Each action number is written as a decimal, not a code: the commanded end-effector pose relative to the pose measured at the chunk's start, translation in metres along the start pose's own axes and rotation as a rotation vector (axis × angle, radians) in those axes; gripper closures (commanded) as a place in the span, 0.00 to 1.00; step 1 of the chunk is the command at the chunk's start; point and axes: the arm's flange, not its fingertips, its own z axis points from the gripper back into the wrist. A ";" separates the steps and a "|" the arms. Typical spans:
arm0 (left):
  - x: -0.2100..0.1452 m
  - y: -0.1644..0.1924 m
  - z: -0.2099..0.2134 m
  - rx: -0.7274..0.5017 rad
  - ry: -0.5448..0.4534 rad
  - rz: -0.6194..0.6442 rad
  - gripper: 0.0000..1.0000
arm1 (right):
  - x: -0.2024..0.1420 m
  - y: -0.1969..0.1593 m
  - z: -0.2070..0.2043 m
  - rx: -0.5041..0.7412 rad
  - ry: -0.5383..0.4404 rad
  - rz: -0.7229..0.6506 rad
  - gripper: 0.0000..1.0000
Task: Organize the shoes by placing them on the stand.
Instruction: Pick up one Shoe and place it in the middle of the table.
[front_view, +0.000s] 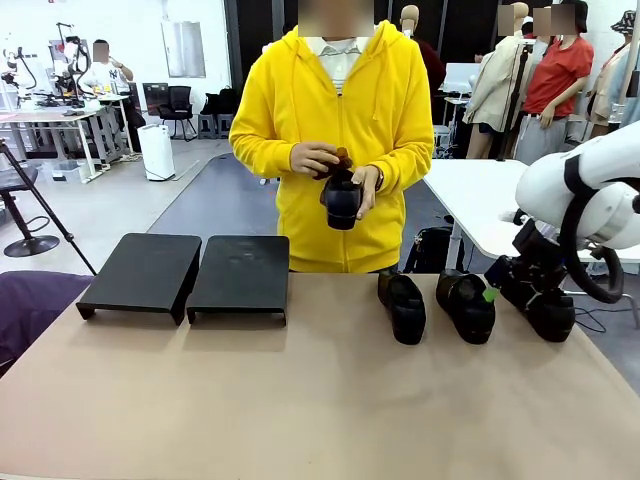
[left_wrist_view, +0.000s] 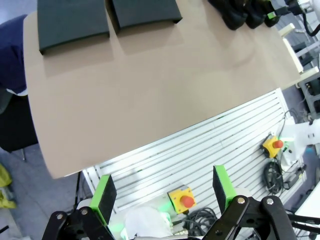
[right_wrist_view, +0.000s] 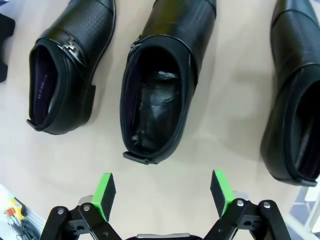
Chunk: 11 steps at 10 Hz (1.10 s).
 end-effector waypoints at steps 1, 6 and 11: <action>0.001 0.000 0.002 -0.016 -0.001 -0.011 0.00 | 0.011 -0.007 -0.003 0.030 0.025 -0.007 0.00; 0.001 0.000 0.002 -0.016 -0.001 -0.011 0.00 | 0.029 -0.011 -0.017 0.017 -0.022 -0.081 0.00; 0.001 0.000 0.002 -0.016 -0.001 -0.011 0.00 | 0.025 0.007 0.008 -0.005 -0.006 -0.144 0.00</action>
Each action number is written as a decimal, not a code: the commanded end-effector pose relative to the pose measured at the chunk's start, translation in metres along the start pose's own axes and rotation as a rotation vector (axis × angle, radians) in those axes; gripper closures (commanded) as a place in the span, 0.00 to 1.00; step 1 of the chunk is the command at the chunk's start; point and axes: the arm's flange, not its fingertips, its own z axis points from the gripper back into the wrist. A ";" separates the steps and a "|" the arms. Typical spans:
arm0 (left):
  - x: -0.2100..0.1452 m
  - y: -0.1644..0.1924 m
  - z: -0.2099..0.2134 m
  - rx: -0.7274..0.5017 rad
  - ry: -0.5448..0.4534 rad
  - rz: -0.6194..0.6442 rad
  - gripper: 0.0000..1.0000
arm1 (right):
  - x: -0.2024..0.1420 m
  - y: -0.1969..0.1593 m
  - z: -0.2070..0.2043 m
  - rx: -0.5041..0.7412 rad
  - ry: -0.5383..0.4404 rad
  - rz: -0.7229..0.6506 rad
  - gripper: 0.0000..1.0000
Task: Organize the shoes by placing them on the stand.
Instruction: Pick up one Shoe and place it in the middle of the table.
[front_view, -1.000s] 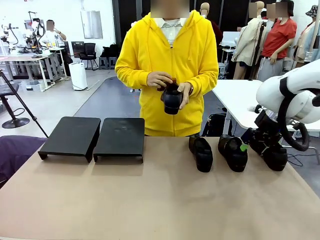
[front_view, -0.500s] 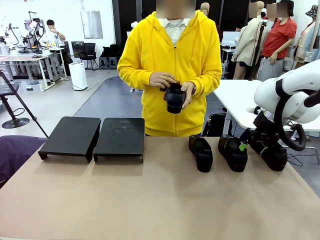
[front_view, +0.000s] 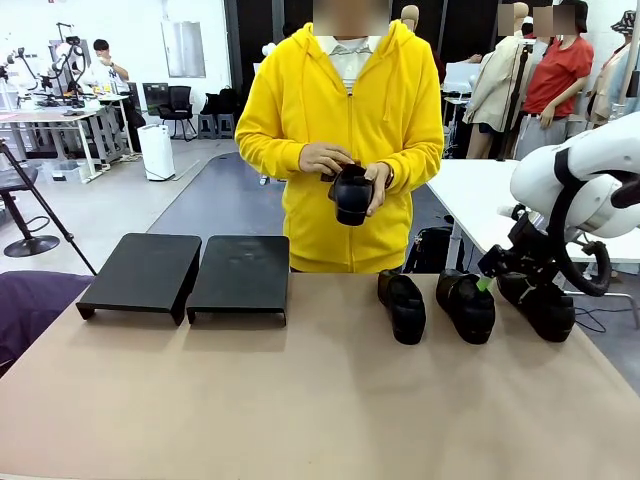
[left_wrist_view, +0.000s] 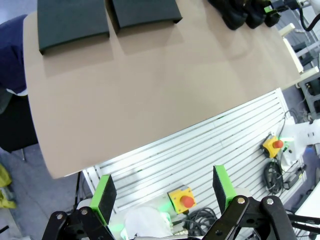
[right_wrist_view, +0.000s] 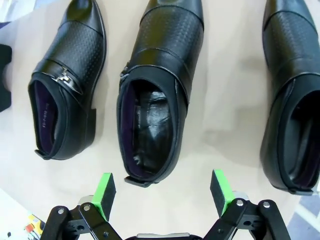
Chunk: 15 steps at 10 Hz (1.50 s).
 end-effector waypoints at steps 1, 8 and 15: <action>0.001 0.000 0.002 -0.016 -0.001 -0.011 0.00 | 0.003 0.014 0.002 -0.041 -0.011 -0.042 0.00; 0.001 0.000 0.002 -0.016 -0.001 -0.011 0.00 | 0.000 0.012 0.001 -0.008 0.014 -0.051 0.00; 0.001 0.000 0.002 -0.016 -0.001 -0.011 0.00 | 0.049 -0.016 -0.046 -0.088 0.024 -0.129 0.00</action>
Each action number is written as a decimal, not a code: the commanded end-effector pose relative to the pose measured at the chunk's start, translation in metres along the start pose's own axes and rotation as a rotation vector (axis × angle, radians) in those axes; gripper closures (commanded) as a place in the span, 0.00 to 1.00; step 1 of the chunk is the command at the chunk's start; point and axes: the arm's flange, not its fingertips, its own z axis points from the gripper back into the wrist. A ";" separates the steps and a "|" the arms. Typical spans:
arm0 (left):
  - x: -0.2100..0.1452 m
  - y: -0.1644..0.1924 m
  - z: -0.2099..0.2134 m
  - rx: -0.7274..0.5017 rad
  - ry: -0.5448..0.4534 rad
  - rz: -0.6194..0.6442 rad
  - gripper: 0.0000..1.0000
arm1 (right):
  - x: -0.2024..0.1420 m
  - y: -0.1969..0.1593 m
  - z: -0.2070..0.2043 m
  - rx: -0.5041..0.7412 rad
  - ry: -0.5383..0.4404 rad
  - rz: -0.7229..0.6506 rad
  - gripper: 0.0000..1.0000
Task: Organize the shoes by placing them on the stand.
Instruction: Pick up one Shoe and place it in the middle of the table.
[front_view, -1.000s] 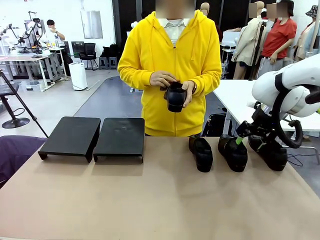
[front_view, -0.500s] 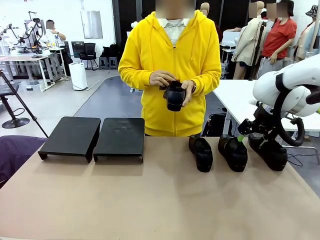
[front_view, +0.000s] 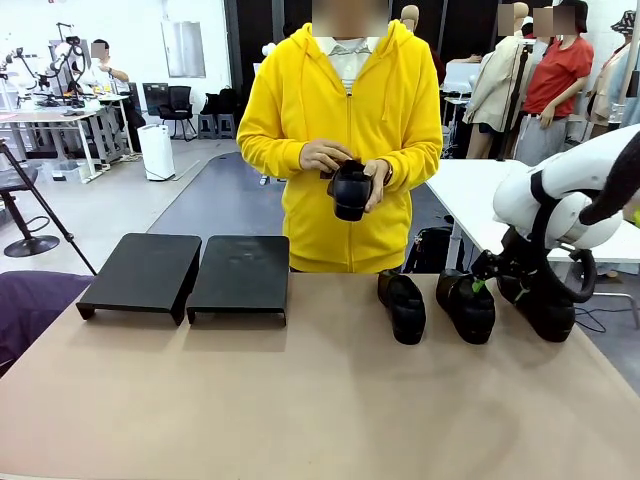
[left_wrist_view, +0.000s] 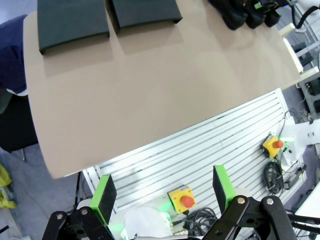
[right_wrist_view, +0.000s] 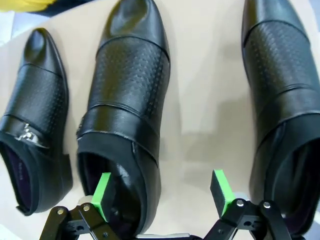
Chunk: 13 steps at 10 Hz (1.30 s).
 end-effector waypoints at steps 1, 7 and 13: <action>0.001 0.000 0.002 -0.016 -0.001 -0.011 0.00 | 0.012 0.005 -0.002 -0.013 0.052 -0.014 0.00; 0.001 0.000 0.002 -0.016 -0.001 -0.011 0.00 | 0.010 0.006 -0.009 -0.010 0.096 0.019 1.00; 0.001 0.000 0.002 -0.016 -0.001 -0.011 0.00 | 0.005 0.011 -0.005 -0.022 0.101 0.036 1.00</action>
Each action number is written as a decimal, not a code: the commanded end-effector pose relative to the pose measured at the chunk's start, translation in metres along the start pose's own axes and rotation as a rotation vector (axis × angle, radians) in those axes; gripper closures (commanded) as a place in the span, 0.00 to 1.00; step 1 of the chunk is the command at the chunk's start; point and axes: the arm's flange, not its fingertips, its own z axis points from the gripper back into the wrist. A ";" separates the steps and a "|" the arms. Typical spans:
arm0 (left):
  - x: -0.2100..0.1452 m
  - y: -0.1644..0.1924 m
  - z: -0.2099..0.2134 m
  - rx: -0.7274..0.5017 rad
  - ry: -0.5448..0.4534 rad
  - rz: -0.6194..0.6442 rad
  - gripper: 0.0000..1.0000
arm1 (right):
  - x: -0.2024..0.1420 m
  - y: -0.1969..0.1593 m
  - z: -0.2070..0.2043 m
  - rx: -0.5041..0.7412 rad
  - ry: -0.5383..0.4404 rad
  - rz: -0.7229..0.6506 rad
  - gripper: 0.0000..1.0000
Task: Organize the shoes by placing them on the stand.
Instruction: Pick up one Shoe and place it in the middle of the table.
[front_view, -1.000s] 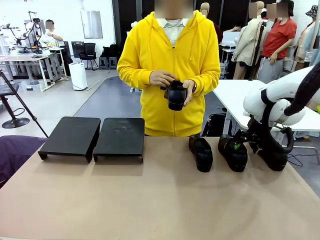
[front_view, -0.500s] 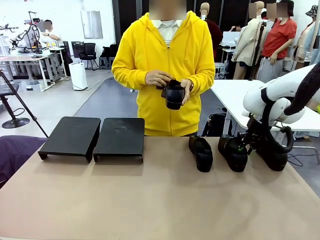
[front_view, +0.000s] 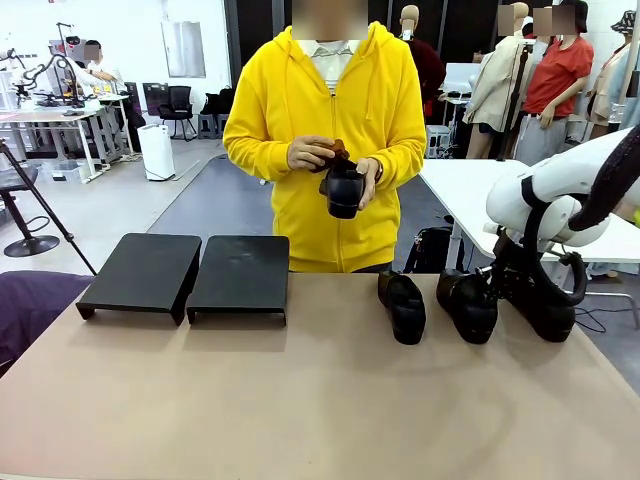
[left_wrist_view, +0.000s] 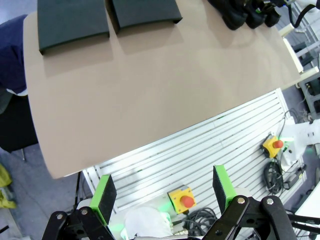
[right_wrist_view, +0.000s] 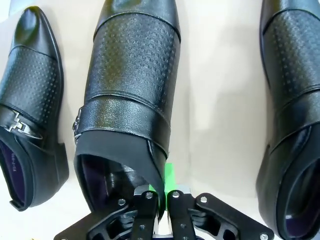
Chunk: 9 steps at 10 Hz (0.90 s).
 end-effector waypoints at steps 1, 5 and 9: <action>0.001 0.000 0.002 -0.016 -0.001 -0.011 0.00 | 0.001 0.006 0.008 -0.016 0.015 -0.001 1.00; 0.001 0.000 0.002 -0.016 -0.001 -0.011 0.00 | -0.051 0.029 0.129 -0.020 0.004 -0.004 1.00; 0.001 0.000 0.002 -0.016 -0.001 -0.011 0.00 | -0.189 0.034 0.218 0.041 0.016 -0.033 1.00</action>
